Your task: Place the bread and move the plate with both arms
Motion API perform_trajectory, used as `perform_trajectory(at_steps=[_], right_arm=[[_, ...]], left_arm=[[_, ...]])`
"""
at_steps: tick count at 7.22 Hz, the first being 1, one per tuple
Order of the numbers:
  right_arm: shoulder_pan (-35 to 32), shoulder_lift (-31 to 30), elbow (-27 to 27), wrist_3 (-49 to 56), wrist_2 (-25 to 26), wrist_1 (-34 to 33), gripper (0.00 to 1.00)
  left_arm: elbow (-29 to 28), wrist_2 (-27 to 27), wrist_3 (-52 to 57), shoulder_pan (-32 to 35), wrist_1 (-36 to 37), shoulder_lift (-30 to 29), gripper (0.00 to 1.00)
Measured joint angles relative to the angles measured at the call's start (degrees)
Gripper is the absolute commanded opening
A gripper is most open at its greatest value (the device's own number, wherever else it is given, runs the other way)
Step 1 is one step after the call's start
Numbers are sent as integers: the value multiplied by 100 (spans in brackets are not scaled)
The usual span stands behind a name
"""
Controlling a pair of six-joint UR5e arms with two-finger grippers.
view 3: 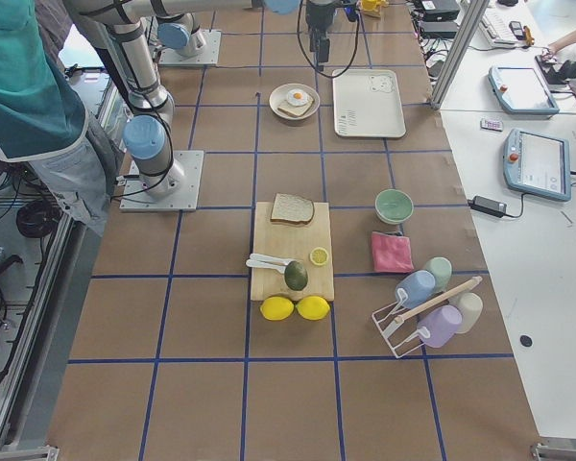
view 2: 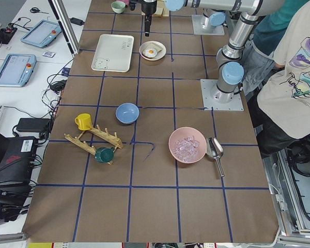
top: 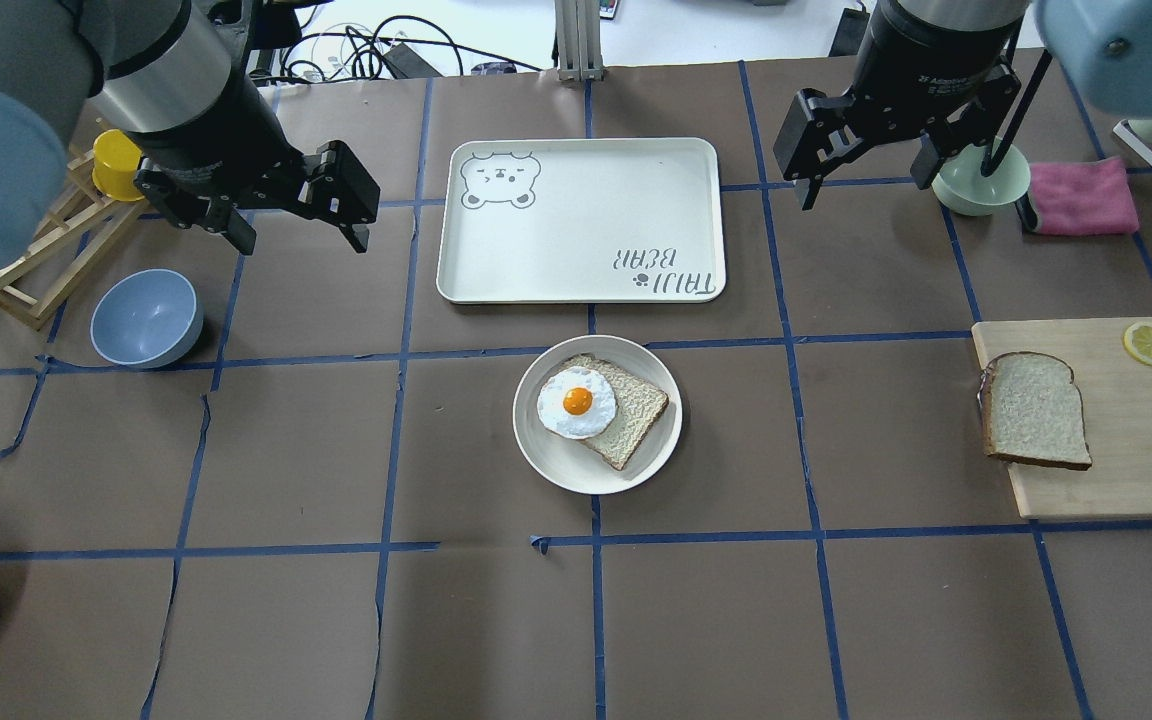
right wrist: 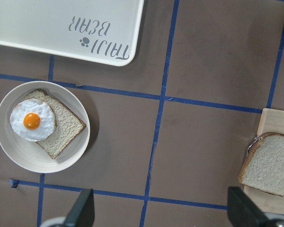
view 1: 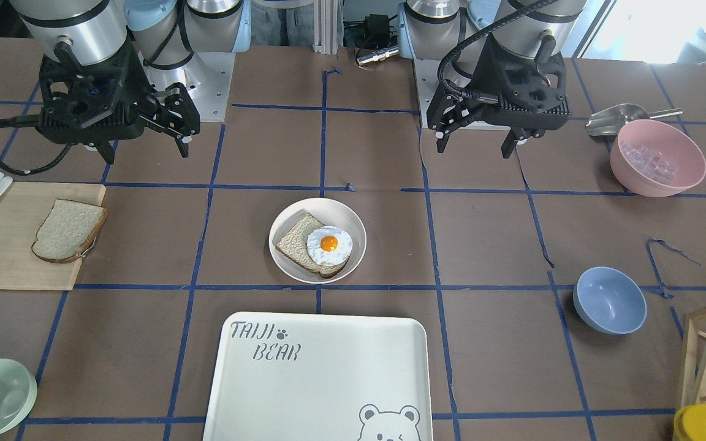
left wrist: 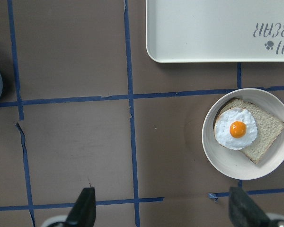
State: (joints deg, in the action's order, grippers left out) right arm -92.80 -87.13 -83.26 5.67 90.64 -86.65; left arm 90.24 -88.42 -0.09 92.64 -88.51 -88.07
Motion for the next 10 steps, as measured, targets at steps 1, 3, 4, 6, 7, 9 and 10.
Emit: perform_trajectory(at_steps=[1, 3, 4, 6, 7, 9, 10], right_arm=[[2, -1, -1, 12, 4, -17, 100], [16, 11, 87, 18, -29, -62, 100], [16, 32, 121, -14, -54, -66, 100], [9, 114, 103, -36, -8, -52, 100], [8, 139, 101, -38, 12, -50, 100], [8, 148, 84, -41, -4, -44, 100], [8, 146, 80, -43, 4, -35, 100]], left_arm=[[0, 0, 0, 0, 0, 0, 100], [-4, 0, 0, 0, 0, 0, 100], [-2, 0, 0, 0, 0, 1, 100], [0, 0, 0, 0, 0, 0, 100], [-1, 0, 0, 0, 0, 0, 100], [-4, 0, 0, 0, 0, 1, 100], [-6, 0, 0, 0, 0, 1, 100]])
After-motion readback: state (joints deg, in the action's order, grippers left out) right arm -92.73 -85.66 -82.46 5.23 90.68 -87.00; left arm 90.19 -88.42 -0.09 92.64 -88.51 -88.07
